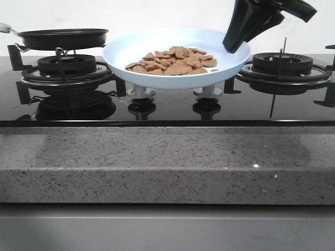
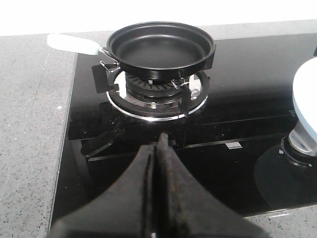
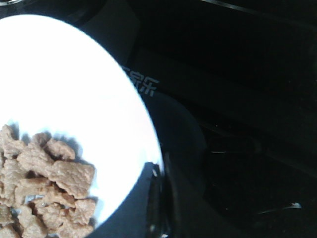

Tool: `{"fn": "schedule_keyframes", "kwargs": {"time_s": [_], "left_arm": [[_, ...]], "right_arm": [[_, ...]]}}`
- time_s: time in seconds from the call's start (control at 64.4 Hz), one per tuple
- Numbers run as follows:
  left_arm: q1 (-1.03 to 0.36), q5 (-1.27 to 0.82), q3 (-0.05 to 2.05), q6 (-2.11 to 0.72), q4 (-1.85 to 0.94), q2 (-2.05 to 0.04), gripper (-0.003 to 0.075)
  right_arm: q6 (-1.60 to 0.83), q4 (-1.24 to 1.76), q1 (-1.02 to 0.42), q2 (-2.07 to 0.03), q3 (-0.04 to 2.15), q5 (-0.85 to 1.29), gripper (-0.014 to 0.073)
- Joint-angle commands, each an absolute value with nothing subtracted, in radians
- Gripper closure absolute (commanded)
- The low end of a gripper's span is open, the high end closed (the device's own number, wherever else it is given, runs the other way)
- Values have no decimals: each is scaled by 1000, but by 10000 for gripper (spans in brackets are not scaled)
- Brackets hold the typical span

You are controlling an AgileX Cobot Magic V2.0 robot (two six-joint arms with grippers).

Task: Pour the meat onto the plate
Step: 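Lower the blue plate with meat onto the knobs with the right gripper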

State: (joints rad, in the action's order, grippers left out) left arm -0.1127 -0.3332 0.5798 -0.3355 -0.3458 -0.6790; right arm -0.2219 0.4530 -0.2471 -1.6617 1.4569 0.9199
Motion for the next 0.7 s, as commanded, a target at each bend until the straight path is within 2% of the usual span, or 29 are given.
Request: {"fn": "schedule_keyframes", "kwargs": {"time_s": [0.0,0.249,0.684], "left_arm": [[-122,-253,608,-323,-355,-678,741],[-122,-253,608,-323,-355,-678,741],[-122,-255,608,-323,-355,-678,741]], "right_arm": [[-228,490,-249,-1616,1484,878,663],[-228,490,-242,-1625,1516,852,663],[-178,497,-192,-1857,1862,881,663]]}}
